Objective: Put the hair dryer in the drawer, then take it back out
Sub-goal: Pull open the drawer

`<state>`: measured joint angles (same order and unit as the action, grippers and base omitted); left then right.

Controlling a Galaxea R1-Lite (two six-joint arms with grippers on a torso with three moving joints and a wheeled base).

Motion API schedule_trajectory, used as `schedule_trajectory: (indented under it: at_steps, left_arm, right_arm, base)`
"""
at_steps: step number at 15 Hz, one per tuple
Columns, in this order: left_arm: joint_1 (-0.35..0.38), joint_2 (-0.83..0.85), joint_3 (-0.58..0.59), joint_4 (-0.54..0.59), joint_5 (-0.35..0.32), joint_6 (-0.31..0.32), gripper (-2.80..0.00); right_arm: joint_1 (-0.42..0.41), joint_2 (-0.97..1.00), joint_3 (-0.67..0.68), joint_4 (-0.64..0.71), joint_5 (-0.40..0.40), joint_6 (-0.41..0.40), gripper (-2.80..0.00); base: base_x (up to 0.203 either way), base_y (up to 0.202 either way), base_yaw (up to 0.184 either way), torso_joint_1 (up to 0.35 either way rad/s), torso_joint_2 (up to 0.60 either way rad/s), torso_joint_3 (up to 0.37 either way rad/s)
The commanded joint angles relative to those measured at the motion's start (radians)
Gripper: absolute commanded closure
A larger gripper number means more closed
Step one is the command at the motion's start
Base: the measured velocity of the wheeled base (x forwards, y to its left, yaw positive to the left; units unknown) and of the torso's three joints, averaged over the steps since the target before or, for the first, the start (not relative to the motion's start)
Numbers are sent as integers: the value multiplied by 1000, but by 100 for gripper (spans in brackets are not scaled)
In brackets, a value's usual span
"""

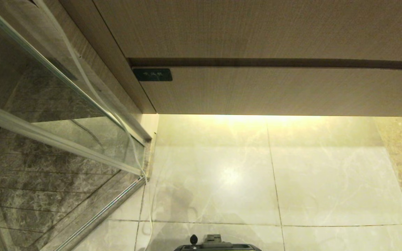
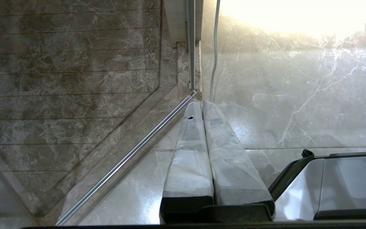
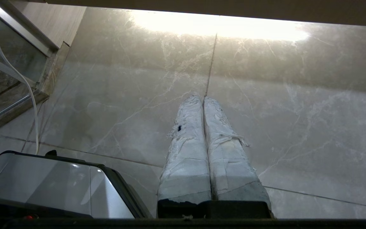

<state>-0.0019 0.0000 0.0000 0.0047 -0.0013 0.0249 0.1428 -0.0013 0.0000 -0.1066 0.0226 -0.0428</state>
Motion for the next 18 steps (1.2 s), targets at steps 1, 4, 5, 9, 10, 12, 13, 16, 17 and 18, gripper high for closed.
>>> schedule_trajectory:
  at_steps: [1,4,5,9,10,12,13,16,17,18]
  left_arm:
    - [-1,0,0,0,0,0,0]
    - [-1,0,2,0,0,0,0]
    - [0,0,1,0,0,0,0]
    - [0,0,0,0,0,-9,0]
    - [-1,0,2,0,0,-13,0]
    - [0,0,0,0,0,-14,0]
    - [0,0,0,0,0,-14,0]
    - [-1,0,0,0,0,-14,0]
    - [0,0,2,0,0,-14,0]
    - [0,0,2,0,0,-14,0]
  right_arm:
    - [0,-39,40,-1,0,0,0]
    - [1,-39,40,1,4,-20,0]
    - [1,-39,40,-1,0,-19,0]
    - [1,-39,0,-20,13,-76,0]
    - [1,-39,-77,3,24,-75,0]
    - [0,-25,-338,64,49,-74,0]
    - [-1,12,-480,108,55,-74,0]
    - [-5,232,-1050,368,63,-77,0]
    - [-6,318,-1255,499,65,-80,0]
    - [-4,410,-1430,627,68,-88,0]
  base:
    - [0,0,0,0,0,0]
    - [0,0,0,0,0,0]
    - [0,0,0,0,0,0]
    - [0,0,0,0,0,0]
    - [0,0,0,0,0,0]
    - [0,0,0,0,0,0]
    - [0,0,0,0,0,0]
    - [0,0,0,0,0,0]
    - [0,0,0,0,0,0]
    - [0,0,0,0,0,0]
